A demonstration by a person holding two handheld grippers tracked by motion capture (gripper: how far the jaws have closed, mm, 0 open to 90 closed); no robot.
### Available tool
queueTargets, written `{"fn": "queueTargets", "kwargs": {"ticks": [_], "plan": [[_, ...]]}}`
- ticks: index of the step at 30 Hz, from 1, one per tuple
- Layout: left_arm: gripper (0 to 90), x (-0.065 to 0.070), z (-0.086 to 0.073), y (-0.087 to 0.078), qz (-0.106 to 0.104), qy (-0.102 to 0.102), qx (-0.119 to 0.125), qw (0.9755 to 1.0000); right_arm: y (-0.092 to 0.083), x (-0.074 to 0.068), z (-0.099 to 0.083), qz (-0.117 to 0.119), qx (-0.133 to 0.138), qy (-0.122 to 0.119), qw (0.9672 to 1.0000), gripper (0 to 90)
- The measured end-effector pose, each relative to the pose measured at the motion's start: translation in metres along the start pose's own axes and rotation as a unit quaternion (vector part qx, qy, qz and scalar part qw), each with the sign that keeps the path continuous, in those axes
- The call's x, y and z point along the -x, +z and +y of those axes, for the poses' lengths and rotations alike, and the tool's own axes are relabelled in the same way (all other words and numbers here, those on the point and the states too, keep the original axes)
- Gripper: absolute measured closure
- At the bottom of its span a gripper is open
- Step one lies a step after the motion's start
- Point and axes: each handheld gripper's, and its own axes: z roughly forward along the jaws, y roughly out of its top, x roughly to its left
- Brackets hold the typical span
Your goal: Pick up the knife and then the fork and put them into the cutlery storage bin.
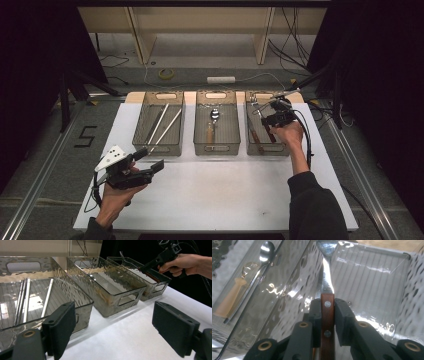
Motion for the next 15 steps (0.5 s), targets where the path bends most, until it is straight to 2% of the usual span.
{"fn": "queueTargets", "kwargs": {"ticks": [7,11,13,15], "plan": [[18.9,0.0002,0.0001,0.0,-0.001,0.003,-0.003,1.0,0.0044,-0.0003,0.0007,-0.005,-0.002,0.001,1.0,77.5],[18.9,0.0,0.0,-0.0001,-0.001,0.0,-0.001,1.0,0.0075,-0.0001,0.0006,-0.001,-0.005,0.011,0.9999,76.2],[18.8,0.0001,0.0,-0.0001,-0.001,0.0,-0.001,1.0,0.0086,0.0001,0.001,0.0,-0.01,0.016,0.9998,66.4],[18.8,0.0002,0.0001,-0.0003,-0.001,0.002,-0.002,1.0,0.0081,0.0002,0.001,0.007,-0.015,0.017,0.9997,65.0]]}}
